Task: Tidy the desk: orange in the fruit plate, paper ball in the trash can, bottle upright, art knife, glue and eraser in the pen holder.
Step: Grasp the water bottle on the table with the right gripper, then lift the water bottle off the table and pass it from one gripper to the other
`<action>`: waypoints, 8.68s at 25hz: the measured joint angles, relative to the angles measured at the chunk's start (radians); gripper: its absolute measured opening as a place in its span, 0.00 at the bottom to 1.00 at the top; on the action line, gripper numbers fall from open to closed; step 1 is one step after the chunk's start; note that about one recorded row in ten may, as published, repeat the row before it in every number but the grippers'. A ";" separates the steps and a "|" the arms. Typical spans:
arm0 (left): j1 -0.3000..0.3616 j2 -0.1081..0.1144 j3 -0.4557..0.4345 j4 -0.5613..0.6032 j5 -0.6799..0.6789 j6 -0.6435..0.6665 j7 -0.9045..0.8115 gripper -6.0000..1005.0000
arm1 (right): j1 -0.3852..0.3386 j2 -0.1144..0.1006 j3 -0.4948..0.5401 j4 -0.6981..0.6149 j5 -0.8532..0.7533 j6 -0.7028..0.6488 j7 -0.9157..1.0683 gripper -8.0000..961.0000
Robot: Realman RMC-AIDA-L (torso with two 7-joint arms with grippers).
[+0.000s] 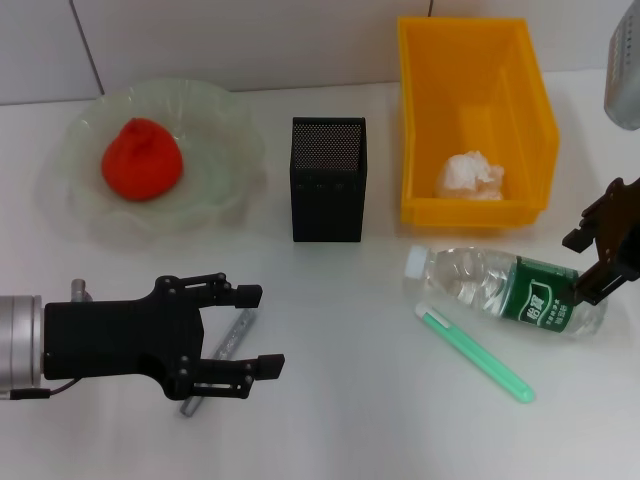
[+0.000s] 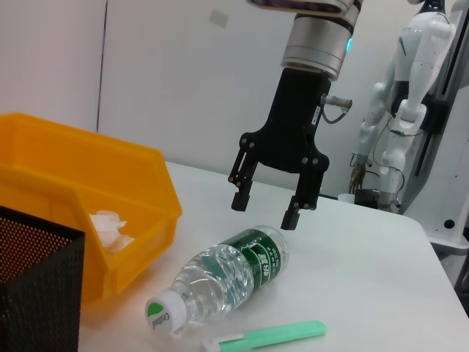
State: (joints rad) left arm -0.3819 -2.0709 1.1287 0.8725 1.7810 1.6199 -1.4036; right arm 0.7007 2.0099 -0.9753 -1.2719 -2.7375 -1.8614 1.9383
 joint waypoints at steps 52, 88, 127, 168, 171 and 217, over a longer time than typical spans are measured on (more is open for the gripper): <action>-0.002 0.002 0.000 -0.024 0.000 -0.011 0.014 0.79 | 0.008 0.066 -0.064 0.108 -0.085 0.166 0.009 0.87; 0.005 0.002 0.000 -0.026 0.000 -0.011 0.014 0.78 | 0.007 0.067 -0.180 0.232 -0.117 0.277 0.061 0.86; 0.004 0.002 -0.006 -0.026 0.001 -0.011 0.014 0.78 | -0.052 0.072 -0.183 0.128 -0.050 0.272 0.057 0.80; 0.004 0.003 -0.009 -0.025 0.000 -0.020 0.007 0.78 | -0.461 0.074 -0.116 -0.120 0.565 0.372 -0.249 0.80; 0.004 0.003 -0.009 -0.026 0.000 -0.020 0.006 0.78 | -0.471 0.074 -0.116 -0.115 0.597 0.381 -0.272 0.80; 0.027 0.001 -0.036 -0.061 -0.168 -0.074 0.064 0.77 | -0.427 0.074 -0.001 0.670 1.470 0.345 -1.255 0.80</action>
State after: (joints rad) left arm -0.3550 -2.0702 1.0923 0.8119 1.6133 1.5460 -1.3400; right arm 0.2742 2.0834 -0.9761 -0.6022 -1.2677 -1.5160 0.6835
